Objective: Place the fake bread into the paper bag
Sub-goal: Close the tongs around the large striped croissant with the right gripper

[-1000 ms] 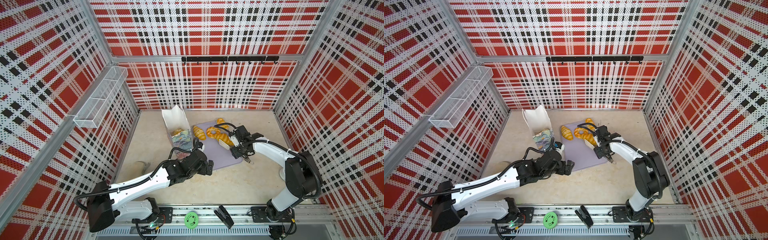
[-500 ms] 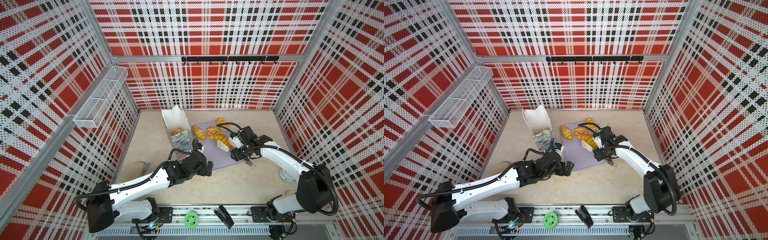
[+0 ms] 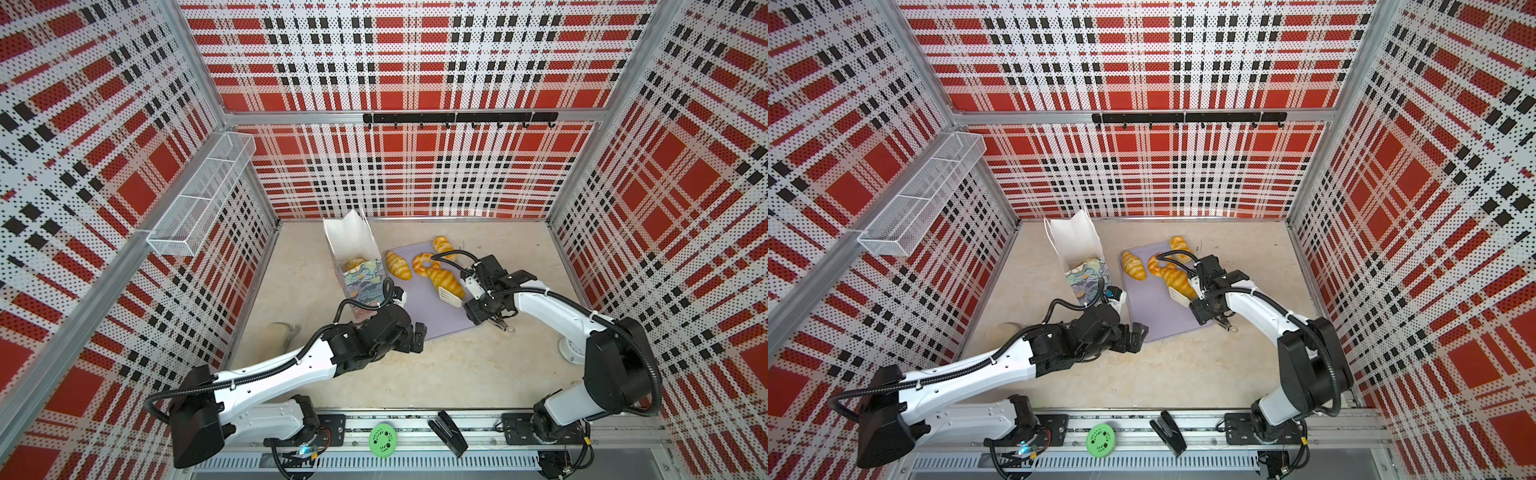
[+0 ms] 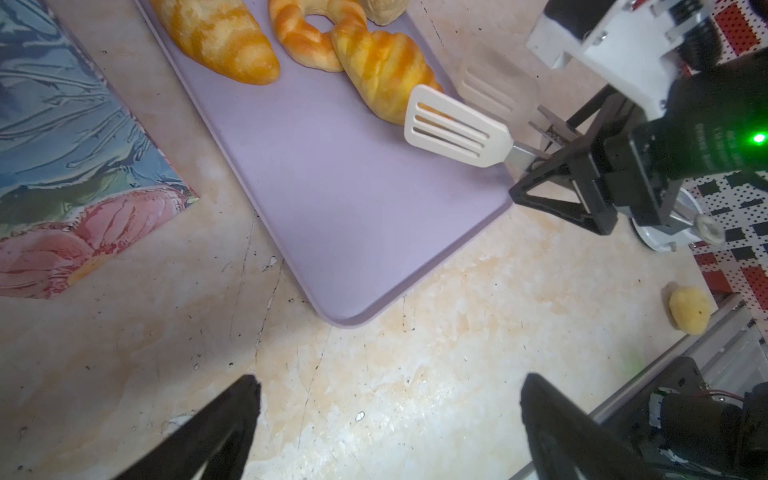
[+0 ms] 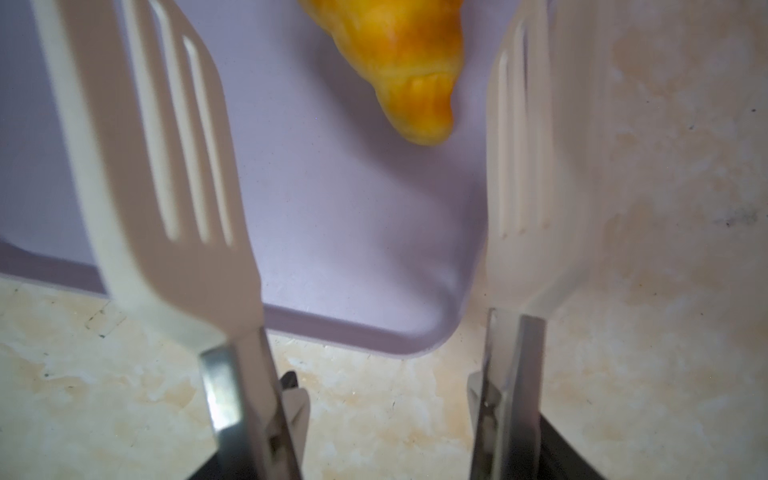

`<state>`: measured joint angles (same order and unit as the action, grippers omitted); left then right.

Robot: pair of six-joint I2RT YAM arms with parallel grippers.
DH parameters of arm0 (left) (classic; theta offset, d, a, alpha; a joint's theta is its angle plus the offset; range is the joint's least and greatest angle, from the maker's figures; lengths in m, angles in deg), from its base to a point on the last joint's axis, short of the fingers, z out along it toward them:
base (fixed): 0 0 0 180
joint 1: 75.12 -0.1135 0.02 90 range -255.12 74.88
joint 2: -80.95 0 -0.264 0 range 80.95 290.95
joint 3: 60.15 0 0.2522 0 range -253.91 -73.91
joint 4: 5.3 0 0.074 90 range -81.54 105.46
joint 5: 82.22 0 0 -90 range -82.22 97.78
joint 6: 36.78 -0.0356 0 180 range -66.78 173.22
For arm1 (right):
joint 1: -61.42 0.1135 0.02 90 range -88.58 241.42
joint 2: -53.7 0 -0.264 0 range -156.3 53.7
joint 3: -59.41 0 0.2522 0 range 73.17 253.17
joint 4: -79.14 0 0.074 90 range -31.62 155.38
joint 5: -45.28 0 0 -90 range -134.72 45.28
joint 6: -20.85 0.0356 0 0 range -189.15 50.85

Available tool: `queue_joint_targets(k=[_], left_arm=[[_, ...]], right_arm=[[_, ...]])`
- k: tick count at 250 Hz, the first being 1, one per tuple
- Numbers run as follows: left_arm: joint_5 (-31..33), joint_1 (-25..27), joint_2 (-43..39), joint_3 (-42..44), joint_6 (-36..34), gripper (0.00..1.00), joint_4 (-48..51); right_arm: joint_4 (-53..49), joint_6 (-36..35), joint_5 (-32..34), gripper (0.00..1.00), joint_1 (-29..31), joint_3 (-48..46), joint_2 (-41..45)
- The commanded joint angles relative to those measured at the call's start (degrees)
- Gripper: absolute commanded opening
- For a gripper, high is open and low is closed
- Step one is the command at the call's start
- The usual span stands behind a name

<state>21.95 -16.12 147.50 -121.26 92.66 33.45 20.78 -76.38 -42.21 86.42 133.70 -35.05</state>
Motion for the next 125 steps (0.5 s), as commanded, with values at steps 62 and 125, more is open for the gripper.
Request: queue_joint_targets(k=[62, 125], left_arm=[[2.26, 0.76, -1.42, 0.77, 1.52, 0.99, -0.7], [2.52, 0.83, -1.35, 1.07, 1.78, 0.99, -0.78]], right_arm=[[5.37, -4.21, 6.12, 0.71, 0.08, 3.51, -5.24], [6.66, -5.3, 5.0, 0.7, 0.14, 5.38, -8.09]])
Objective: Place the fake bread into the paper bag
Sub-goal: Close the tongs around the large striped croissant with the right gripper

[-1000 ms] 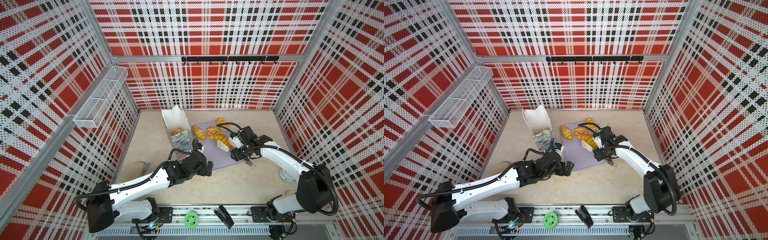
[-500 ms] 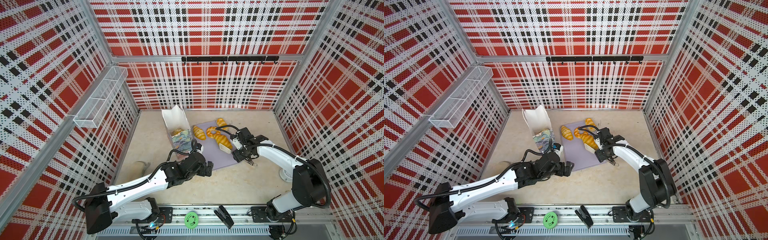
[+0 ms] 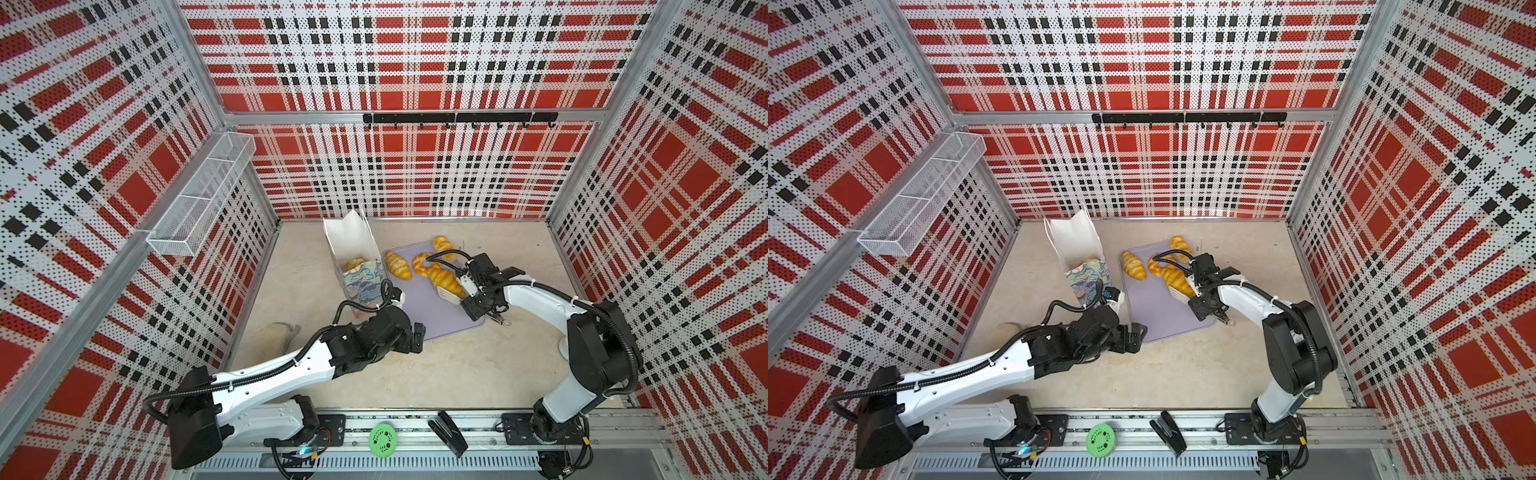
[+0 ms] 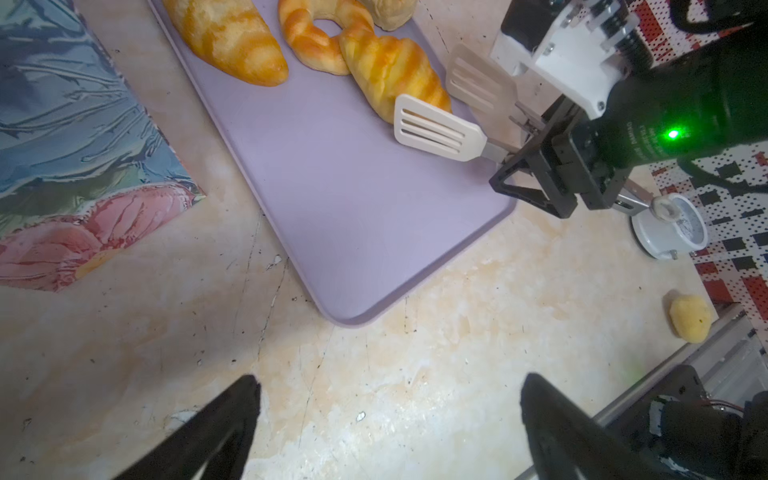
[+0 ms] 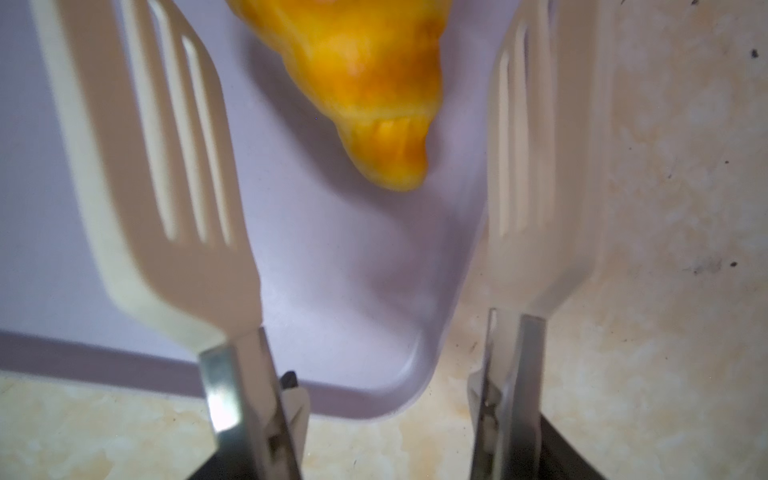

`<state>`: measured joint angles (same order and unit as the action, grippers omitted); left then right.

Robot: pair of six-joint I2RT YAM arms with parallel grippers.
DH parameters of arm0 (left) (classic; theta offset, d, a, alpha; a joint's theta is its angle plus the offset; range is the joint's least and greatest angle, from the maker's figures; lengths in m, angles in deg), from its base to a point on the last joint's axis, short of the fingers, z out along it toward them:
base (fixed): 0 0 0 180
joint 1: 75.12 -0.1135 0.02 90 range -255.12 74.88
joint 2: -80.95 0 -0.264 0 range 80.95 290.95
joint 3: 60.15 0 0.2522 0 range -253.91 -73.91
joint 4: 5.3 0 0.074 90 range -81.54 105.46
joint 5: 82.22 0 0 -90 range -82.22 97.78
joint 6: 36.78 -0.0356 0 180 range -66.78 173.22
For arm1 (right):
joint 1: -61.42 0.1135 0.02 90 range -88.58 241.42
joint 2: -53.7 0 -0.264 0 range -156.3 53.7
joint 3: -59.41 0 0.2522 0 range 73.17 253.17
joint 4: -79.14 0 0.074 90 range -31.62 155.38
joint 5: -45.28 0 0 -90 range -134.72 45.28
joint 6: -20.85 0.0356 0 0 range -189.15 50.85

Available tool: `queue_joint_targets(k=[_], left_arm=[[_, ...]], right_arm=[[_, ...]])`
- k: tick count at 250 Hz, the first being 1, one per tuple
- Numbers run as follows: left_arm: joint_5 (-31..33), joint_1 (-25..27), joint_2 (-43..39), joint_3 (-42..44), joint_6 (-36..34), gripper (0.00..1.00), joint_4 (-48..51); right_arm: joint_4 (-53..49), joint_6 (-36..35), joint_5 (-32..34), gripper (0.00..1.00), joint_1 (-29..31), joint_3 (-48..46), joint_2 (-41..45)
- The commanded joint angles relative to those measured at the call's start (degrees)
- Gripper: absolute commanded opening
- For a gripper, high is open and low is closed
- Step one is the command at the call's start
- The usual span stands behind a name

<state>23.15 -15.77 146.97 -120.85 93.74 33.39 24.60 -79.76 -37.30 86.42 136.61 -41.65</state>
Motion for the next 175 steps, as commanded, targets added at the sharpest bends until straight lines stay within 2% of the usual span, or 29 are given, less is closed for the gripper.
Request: queue_joint_targets(k=[1, 175], left_arm=[[1.32, 0.49, -0.81, 0.64, 0.75, 0.99, -0.74], [1.88, 0.59, -0.89, 1.19, 1.37, 0.99, -0.83]], right_arm=[[2.82, -1.89, 0.02, 0.7, 0.14, 2.52, -1.54], [2.57, -4.42, 1.59, 0.62, 2.15, 4.58, -5.75]])
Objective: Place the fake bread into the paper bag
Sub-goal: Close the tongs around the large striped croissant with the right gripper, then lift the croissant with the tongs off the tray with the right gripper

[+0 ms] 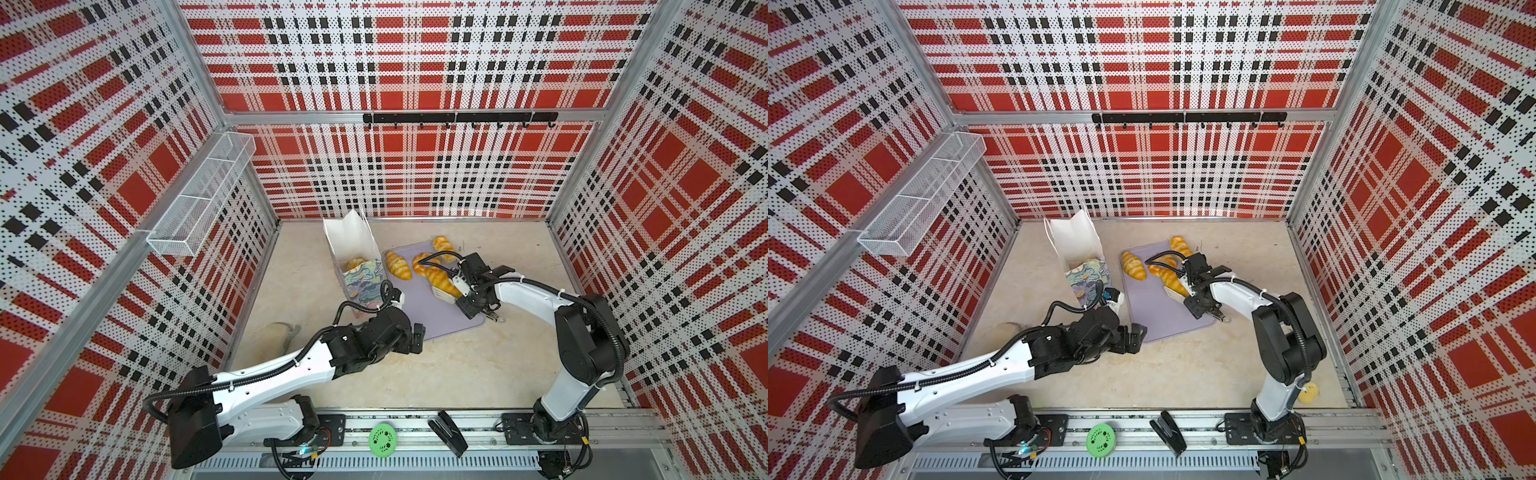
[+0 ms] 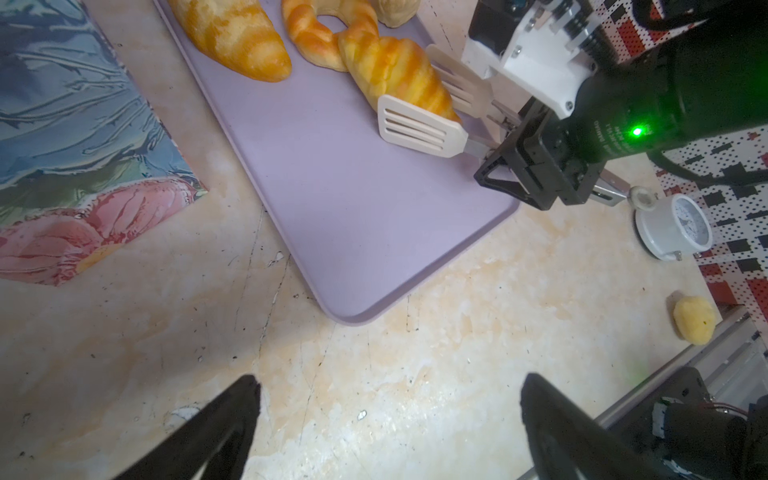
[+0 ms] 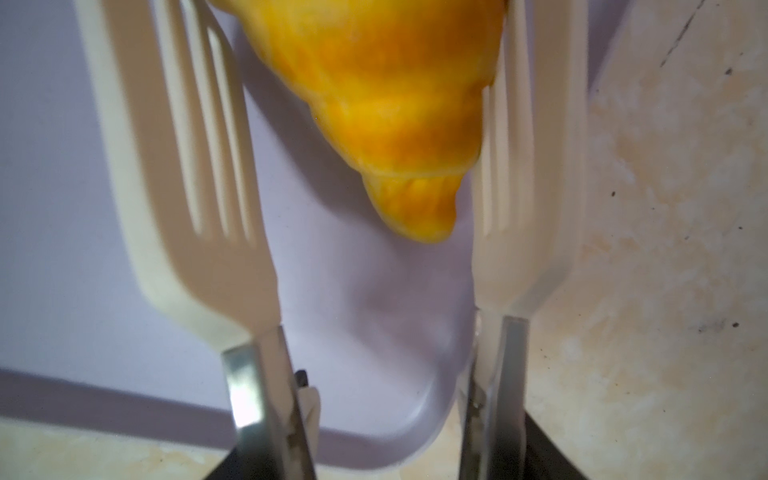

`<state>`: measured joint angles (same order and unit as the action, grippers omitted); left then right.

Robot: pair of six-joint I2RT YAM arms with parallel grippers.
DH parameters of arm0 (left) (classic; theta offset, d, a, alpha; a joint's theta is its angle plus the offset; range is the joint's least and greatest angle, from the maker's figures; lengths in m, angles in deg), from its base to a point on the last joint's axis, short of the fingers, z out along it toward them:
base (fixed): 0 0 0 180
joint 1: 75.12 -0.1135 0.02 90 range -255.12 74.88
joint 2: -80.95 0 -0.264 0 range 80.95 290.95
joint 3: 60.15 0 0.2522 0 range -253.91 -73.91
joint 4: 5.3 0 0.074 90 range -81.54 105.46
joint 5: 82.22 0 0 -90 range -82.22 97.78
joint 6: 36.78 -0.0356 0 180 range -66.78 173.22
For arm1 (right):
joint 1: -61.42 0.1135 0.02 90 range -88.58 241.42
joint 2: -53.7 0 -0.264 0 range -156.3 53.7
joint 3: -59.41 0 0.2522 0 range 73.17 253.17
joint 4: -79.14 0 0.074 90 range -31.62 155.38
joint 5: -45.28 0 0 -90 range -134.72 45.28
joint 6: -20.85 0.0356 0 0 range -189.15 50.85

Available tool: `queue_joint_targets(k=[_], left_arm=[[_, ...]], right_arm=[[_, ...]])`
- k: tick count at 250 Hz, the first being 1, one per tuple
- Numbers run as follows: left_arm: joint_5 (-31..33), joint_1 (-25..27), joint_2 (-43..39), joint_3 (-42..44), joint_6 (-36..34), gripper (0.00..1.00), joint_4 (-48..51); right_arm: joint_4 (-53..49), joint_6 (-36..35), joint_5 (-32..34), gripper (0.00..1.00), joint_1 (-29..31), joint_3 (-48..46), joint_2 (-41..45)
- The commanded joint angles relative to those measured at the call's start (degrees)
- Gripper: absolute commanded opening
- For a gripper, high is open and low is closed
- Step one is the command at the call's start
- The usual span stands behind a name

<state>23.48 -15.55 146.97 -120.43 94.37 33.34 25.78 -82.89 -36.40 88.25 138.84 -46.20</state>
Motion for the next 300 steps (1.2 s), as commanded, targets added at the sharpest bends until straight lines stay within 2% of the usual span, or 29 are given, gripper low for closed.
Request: queue_joint_targets(k=[1, 83, 187, 233, 300], left_arm=[[1.53, 0.37, -0.94, 0.8, 0.76, 0.99, -0.8], [1.8, 0.41, -1.77, 1.19, 1.02, 0.99, -0.54], [2.67, 1.45, -2.82, 1.3, 1.13, 1.0, -0.21], [3.69, 2.29, -3.77, 1.57, 1.39, 0.99, 0.0], [4.77, 3.34, -5.63, 2.32, 1.65, 0.99, 0.27]], right_arm=[[1.37, -1.29, 0.71, 0.62, 0.32, 2.36, -1.28], [-0.72, -1.21, 3.14, 0.62, 0.4, 2.5, -1.6], [-3.03, 1.03, 2.58, 0.43, 1.89, 0.13, 1.66], [-2.6, 3.22, 2.5, 0.41, 1.9, -1.41, 4.73], [-1.76, 6.37, -2.05, 0.4, 1.97, -3.94, 9.82]])
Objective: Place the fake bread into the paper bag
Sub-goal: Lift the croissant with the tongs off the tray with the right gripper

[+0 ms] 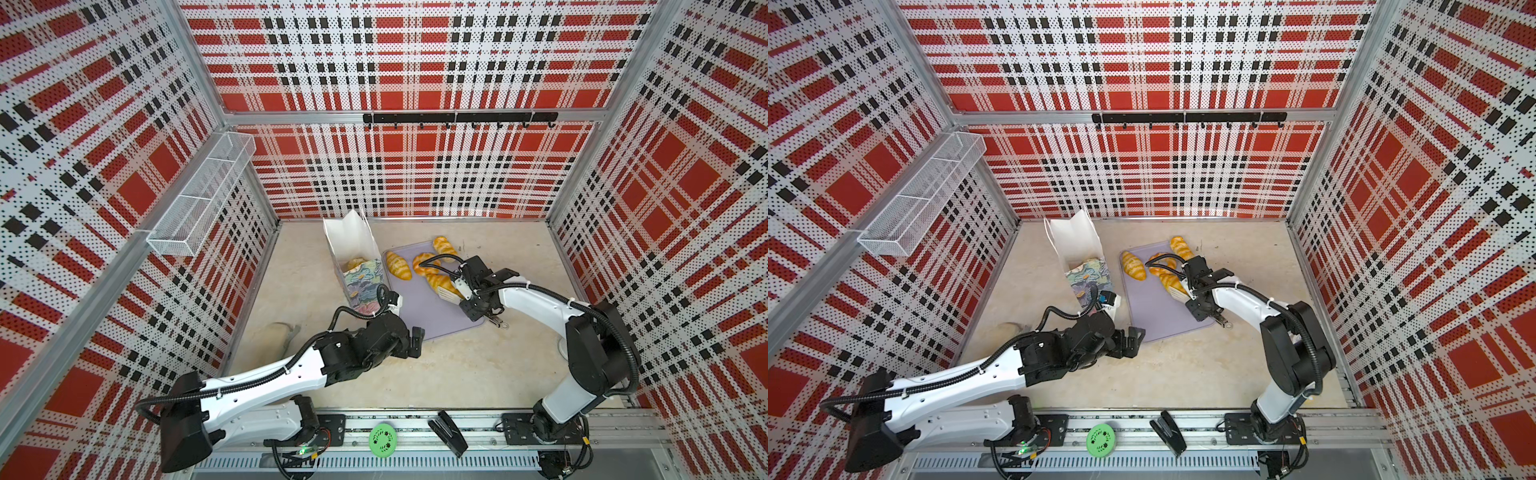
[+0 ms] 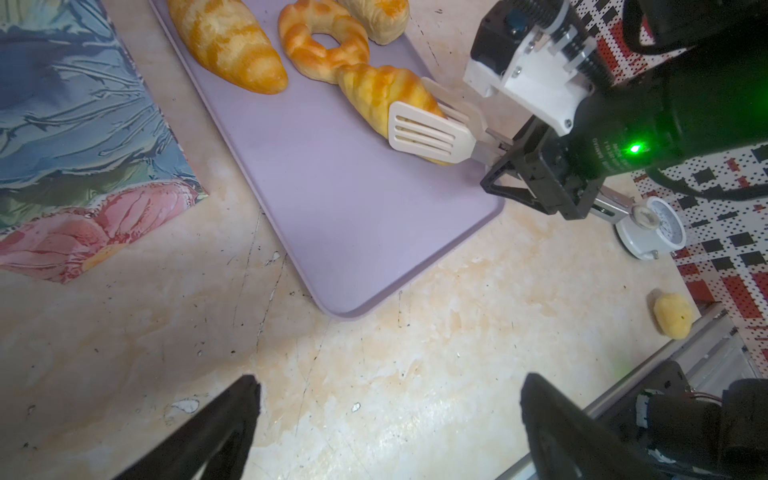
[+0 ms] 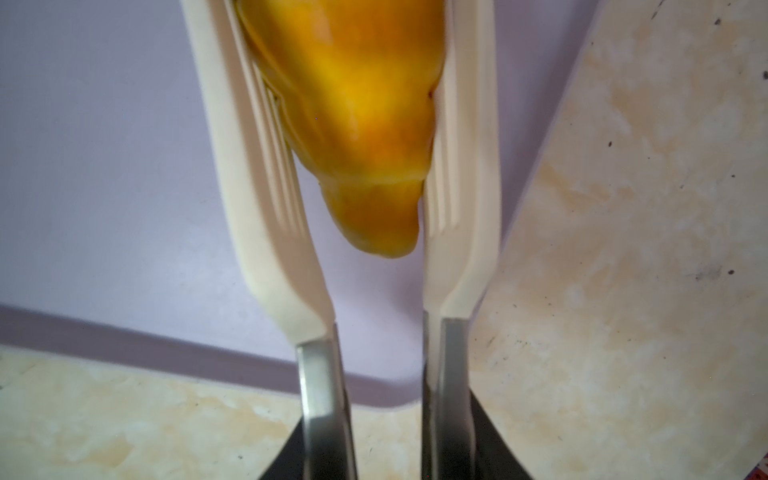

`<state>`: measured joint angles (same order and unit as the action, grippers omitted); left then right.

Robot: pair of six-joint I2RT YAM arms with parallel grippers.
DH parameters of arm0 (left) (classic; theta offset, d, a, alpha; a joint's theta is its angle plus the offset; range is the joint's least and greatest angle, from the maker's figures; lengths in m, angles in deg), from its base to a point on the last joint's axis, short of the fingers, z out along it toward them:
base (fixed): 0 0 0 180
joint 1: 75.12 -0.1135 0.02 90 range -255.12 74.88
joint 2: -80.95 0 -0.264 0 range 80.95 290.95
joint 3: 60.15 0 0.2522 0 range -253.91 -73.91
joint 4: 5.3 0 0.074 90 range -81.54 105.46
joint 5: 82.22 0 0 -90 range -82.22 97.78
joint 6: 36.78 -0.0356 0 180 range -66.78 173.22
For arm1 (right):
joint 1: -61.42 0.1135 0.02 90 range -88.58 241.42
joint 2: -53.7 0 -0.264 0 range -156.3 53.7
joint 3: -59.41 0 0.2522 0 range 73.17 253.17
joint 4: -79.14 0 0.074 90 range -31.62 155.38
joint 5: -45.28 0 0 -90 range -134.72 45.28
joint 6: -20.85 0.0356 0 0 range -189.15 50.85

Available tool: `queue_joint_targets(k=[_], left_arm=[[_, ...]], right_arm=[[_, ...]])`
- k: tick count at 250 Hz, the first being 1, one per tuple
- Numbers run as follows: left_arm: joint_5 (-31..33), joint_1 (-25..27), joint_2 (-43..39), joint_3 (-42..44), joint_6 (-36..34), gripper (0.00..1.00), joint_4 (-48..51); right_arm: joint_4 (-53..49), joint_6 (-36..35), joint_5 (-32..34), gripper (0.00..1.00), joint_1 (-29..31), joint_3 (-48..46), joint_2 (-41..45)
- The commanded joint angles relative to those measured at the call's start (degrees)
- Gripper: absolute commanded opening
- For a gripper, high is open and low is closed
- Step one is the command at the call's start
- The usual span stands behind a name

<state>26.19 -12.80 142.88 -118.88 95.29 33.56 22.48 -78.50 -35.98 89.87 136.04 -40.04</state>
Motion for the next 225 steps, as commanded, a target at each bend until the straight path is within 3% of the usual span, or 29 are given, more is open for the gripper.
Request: queue_joint_targets(k=[1, 225], left_arm=[[2.06, 0.6, -1.55, 0.76, 0.73, 0.99, 0.04], [4.82, 1.4, -9.56, 2.7, 1.44, 1.0, 2.76]], right_arm=[[1.56, 2.01, -2.52, 0.4, 0.36, -1.2, 3.74], [5.19, 11.26, -8.51, 0.39, 4.89, -7.51, 15.11]])
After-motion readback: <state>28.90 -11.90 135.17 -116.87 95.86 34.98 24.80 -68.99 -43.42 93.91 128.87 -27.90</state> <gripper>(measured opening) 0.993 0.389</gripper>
